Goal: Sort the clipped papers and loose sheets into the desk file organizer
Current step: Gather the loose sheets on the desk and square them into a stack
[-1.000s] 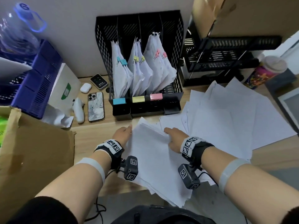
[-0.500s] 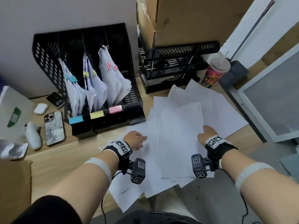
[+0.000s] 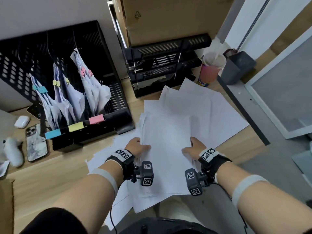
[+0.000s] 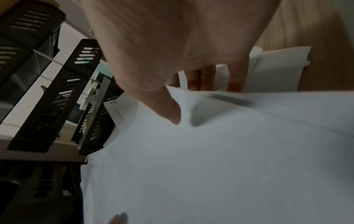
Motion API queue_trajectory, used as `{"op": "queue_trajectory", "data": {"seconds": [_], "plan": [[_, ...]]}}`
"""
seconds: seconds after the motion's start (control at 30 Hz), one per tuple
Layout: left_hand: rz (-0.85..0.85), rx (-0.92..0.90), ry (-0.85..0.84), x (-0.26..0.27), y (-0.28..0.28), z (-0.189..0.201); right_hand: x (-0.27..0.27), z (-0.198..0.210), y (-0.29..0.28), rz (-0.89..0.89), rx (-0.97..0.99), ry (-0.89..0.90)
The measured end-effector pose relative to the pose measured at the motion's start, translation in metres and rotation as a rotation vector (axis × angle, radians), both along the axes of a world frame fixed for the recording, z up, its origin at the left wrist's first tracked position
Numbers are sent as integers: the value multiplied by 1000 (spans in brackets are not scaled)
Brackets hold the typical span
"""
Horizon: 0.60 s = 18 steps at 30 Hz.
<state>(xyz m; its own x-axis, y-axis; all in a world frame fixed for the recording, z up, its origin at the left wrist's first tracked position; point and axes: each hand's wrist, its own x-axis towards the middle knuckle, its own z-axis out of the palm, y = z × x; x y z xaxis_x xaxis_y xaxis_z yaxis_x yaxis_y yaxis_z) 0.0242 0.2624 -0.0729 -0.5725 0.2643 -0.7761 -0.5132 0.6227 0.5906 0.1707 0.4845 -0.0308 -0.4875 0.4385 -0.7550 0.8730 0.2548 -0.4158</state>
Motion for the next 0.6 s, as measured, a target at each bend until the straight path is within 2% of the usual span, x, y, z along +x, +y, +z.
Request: {"op": "queue_trajectory", "data": {"seconds": [0.13, 0.23, 0.37, 0.5, 0.6], "plan": [[29, 52, 4, -2, 12, 25, 0, 12, 7, -58, -50, 5], [28, 58, 63, -6, 26, 41, -5, 20, 16, -46, -17, 44], [129, 62, 51, -10, 42, 43, 0, 31, 45, -302, 90, 191], [-28, -23, 96, -7, 59, 38, 6, 28, 78, -343, 200, 71], [-105, -31, 113, -3, 73, 37, 1, 31, 83, -304, 145, -17]]}}
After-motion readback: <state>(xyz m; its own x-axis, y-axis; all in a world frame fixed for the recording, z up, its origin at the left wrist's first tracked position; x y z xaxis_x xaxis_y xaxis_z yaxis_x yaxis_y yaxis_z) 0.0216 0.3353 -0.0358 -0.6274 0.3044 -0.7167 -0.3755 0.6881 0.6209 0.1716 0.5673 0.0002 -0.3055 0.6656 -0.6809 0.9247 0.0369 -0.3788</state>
